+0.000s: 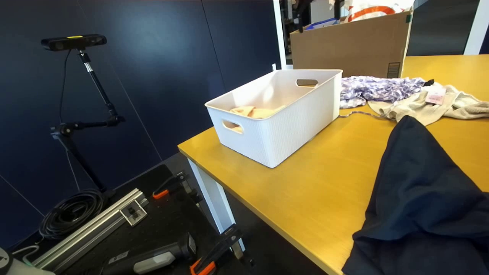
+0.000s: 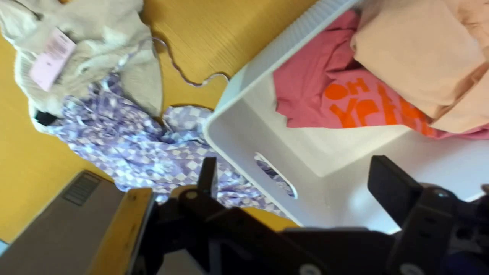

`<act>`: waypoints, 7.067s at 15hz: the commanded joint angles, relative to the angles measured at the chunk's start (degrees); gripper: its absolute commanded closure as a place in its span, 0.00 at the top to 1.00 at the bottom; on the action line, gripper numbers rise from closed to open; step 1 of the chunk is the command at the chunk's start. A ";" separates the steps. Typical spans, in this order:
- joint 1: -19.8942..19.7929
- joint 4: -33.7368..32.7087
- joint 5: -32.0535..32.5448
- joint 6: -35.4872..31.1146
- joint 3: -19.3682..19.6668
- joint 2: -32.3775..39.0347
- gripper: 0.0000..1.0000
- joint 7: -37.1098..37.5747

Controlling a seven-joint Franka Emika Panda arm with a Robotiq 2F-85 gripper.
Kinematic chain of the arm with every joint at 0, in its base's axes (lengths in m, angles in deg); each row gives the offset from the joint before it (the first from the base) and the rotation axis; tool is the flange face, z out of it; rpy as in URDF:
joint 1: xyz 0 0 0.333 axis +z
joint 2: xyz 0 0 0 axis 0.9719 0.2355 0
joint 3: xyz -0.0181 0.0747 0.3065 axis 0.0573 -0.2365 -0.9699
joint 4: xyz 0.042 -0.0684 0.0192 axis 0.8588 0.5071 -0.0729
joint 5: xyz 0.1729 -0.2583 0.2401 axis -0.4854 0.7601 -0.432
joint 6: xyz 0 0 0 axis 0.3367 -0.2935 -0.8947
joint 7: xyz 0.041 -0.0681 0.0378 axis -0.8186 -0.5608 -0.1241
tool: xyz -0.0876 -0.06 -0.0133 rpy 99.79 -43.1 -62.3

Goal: Put the blue and peach shirts on the table

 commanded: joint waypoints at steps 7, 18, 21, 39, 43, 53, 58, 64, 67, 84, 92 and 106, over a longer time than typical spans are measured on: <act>7.93 -12.65 -2.51 19.20 -4.89 9.32 1.00 -6.69; 12.27 -5.09 0.09 17.77 -3.73 8.66 1.00 -4.82; 13.80 1.65 0.42 15.55 -3.65 6.04 1.00 -2.72; 10.05 38.47 11.93 -16.42 1.05 -9.02 1.00 5.83; 10.31 38.10 12.15 -25.57 0.38 -4.51 1.00 5.75; 10.80 38.74 11.78 -30.82 -0.66 -1.55 0.42 5.89; 10.93 38.94 11.61 -30.58 -1.16 -2.70 0.05 6.16; 12.87 42.12 13.00 -28.69 0.03 -10.96 0.03 9.50; 14.50 45.66 15.98 -26.07 1.33 -19.36 0.03 13.95; 4.71 83.03 24.08 -23.90 11.37 -68.68 0.03 30.66; -2.59 82.06 20.84 -48.57 29.51 -52.03 0.03 14.29; -13.20 64.95 -19.94 -60.33 6.57 -15.02 0.34 -17.92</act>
